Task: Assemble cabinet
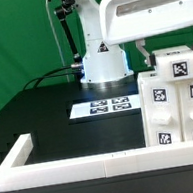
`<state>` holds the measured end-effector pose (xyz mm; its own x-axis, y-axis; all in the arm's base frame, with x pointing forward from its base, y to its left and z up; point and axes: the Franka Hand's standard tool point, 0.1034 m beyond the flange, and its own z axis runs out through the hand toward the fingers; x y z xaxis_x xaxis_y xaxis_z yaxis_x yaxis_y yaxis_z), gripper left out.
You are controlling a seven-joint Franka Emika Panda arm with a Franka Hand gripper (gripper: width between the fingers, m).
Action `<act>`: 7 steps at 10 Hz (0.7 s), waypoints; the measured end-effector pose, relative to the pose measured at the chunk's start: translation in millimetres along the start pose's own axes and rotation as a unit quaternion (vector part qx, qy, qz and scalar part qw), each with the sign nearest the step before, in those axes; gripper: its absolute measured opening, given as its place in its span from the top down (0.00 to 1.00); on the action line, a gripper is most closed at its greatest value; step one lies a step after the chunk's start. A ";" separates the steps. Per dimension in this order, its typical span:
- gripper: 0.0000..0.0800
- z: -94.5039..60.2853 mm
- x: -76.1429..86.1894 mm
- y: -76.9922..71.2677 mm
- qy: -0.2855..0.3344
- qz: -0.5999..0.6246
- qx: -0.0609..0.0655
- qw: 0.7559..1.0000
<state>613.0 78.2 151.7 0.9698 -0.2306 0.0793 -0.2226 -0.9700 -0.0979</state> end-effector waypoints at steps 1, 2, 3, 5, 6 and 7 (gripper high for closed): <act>0.30 -0.1 0.0 -1.7 0.003 0.047 0.001 0.999; 0.30 -0.1 1.1 -2.2 0.006 0.101 0.002 0.995; 0.30 -0.2 1.3 -2.3 0.006 0.131 0.002 0.991; 0.30 -0.6 1.5 -4.4 0.007 0.253 0.004 0.967; 0.30 -0.5 1.1 -5.8 0.005 0.316 0.008 0.949; 0.30 -0.3 1.0 -5.5 0.004 0.371 0.009 0.929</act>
Offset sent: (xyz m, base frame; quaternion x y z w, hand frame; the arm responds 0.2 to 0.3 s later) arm -0.0010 0.0055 -0.0014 0.0028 -0.0033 0.2555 0.9668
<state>615.2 83.3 152.6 0.5491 -0.8357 -0.0093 -0.8277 -0.5423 -0.1443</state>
